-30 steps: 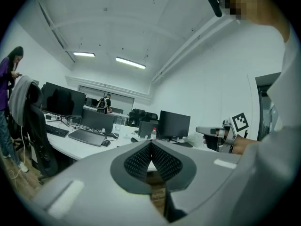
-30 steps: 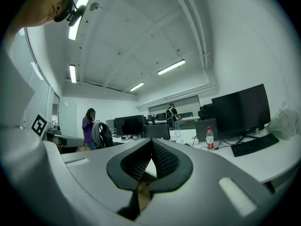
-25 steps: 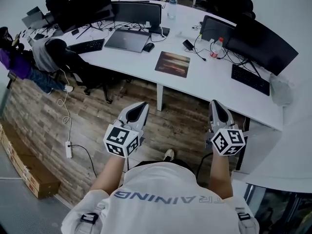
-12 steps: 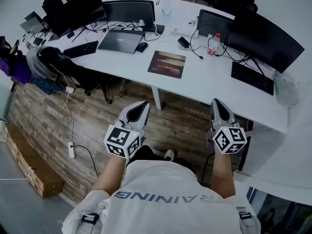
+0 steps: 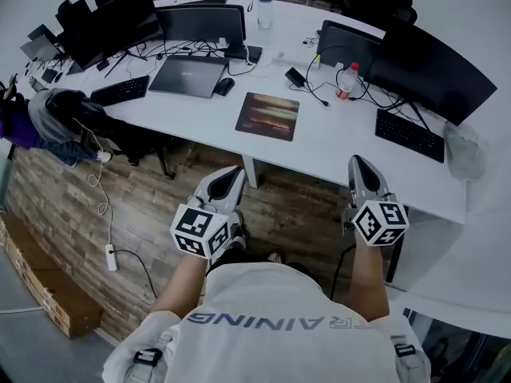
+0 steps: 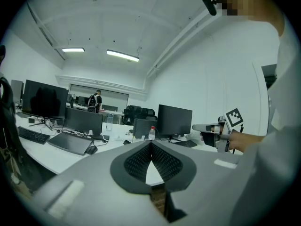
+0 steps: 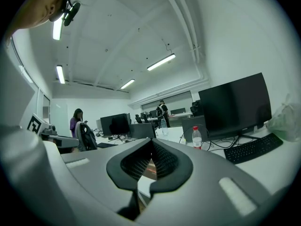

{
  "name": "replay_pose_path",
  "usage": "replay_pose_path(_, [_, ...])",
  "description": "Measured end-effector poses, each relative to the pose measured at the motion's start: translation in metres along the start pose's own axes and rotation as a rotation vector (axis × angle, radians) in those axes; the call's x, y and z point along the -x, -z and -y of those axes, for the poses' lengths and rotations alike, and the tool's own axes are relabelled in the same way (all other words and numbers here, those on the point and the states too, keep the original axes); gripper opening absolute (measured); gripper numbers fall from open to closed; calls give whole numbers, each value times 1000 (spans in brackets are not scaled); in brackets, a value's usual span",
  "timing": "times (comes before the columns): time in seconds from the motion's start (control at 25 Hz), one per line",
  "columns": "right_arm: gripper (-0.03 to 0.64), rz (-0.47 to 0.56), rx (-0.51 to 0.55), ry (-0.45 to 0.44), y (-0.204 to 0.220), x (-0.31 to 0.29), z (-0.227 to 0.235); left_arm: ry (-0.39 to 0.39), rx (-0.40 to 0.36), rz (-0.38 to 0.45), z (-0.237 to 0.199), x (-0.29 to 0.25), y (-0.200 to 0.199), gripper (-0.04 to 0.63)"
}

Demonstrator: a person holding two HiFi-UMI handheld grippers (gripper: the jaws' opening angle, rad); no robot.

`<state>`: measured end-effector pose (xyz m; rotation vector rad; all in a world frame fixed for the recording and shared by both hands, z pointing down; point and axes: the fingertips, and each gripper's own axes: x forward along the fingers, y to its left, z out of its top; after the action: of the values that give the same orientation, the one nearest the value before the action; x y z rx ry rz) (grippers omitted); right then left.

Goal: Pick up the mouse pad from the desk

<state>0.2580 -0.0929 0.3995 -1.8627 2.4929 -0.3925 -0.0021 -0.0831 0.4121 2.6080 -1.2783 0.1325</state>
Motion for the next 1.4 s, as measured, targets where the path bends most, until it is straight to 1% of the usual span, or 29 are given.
replay_pose_path(0.16, [12, -11, 33, 11, -8, -36, -8, 17, 12, 10, -35, -22, -11, 2])
replay_pose_path(0.32, [12, -18, 43, 46, -15, -77, -9, 34, 22, 16, -77, -48, -22, 0])
replay_pose_path(0.56, [12, -32, 57, 83, -21, -139, -19, 59, -5, 14, -138, -82, -35, 0])
replay_pose_path(0.72, [12, -61, 82, 99, -19, -172, -32, 96, 34, -6, -169, -101, -35, 2])
replay_pose_path(0.88, [12, -84, 95, 117, -17, -195, -38, 128, 40, -24, -197, -120, -35, 1])
replay_pose_path(1.08, [12, -124, 77, 134, -6, -208, -27, 136, 61, -40, -205, -138, -35, 2])
replay_pose_path(1.28, [12, -138, 88, 97, -6, -223, -9, 119, 53, -50, -198, -161, -39, 2])
replay_pose_path(1.4, [12, -148, 63, 82, -4, -227, 9, 102, 58, -48, -188, -172, -43, 2])
